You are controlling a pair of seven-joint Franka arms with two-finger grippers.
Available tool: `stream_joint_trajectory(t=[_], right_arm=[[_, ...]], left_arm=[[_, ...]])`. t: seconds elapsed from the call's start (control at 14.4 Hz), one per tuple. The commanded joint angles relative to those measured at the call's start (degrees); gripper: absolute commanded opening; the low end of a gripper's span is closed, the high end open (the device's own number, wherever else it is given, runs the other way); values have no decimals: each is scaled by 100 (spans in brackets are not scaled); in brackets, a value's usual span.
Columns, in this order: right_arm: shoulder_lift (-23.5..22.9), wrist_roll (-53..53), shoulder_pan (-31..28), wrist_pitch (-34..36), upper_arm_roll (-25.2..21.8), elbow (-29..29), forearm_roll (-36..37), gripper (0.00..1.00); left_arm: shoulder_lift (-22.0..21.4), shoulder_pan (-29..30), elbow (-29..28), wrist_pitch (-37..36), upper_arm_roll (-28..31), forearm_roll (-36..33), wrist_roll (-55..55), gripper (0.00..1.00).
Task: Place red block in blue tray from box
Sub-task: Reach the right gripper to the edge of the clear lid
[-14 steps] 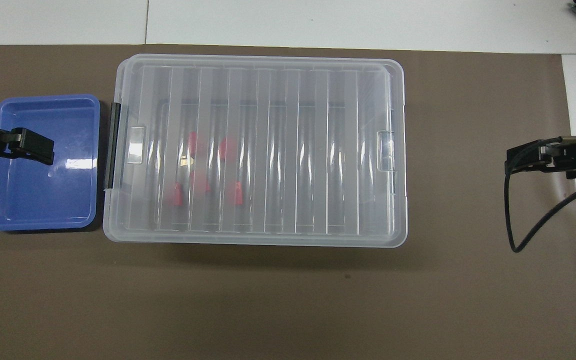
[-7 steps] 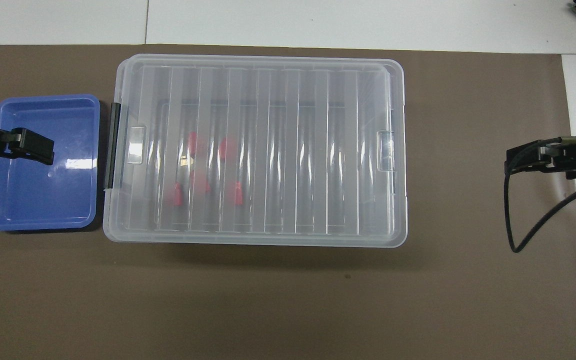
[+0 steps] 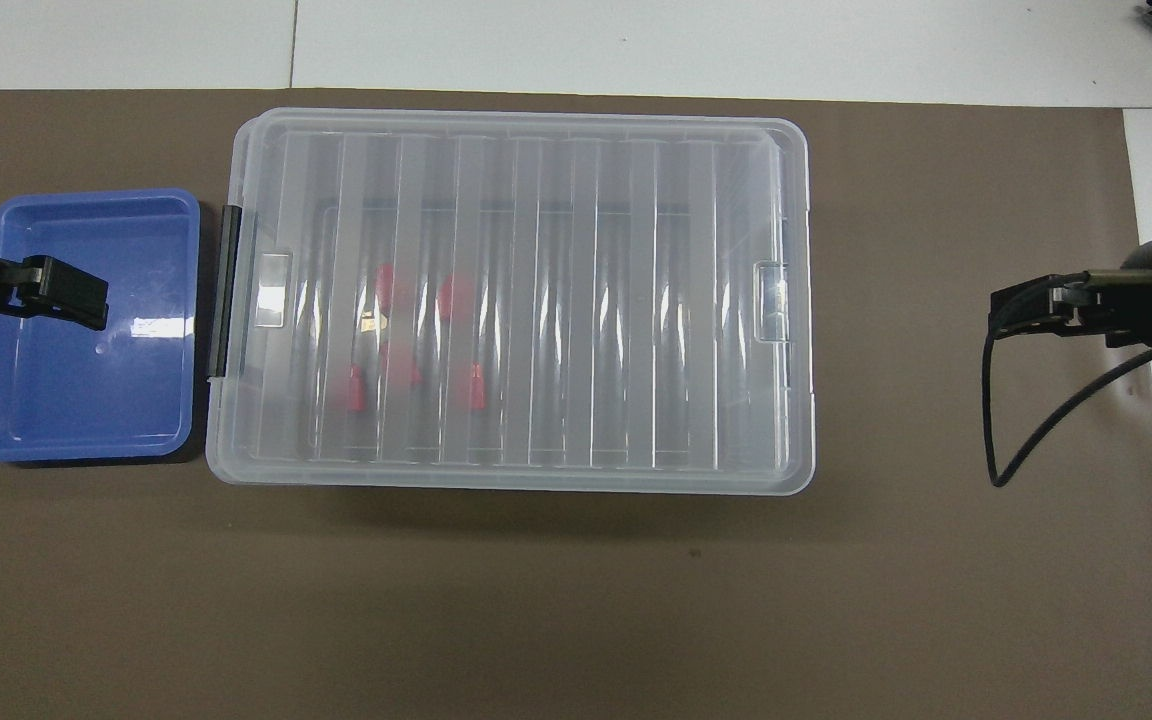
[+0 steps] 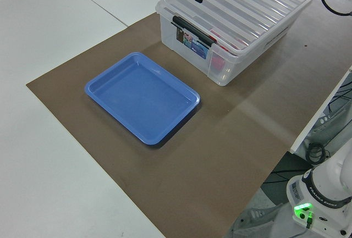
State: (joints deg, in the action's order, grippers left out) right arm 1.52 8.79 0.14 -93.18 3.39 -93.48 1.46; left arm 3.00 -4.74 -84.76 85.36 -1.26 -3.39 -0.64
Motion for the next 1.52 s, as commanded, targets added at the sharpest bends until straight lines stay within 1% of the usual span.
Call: stream_joint_trajectory(t=[0.0,0.07,0.21,0.35,0.55,0.69,0.83,0.9,1.32,1.45], right_arm=[[147,157,152,-699,30,-591,-59,100],[103,271,170,-945,38,-740,-59,100],[-11,508,485,-1412,38,-960,-59,100],[-204,816,679,-1685,38,-979,-59,100],[-546,905,881,-2194,39,-961,-59,100],[-766,1001,987,-2397,39,-952,-59,100],[-942,976,1023,-2512,39,-952,-59,100],[-960,941,1014,-2512,39,-952,-59,100],[-961,905,979,-2346,30,-1014,-59,100],[-943,730,953,-2249,30,-1049,-59,100]], left_arm=[[-194,35,-234,42,-6,-31,20,100],[-194,35,-234,42,-6,-31,20,100],[-194,35,-234,42,-6,-31,20,100],[-194,35,-234,42,-6,-31,20,100],[-194,35,-234,51,-6,-31,20,100],[-194,35,-234,42,-6,-31,20,100],[-194,35,-234,42,-6,-31,20,100],[-194,35,-234,42,-6,-31,20,100],[-194,35,-234,42,-6,-31,20,100],[-194,35,-234,42,-6,-31,20,100]])
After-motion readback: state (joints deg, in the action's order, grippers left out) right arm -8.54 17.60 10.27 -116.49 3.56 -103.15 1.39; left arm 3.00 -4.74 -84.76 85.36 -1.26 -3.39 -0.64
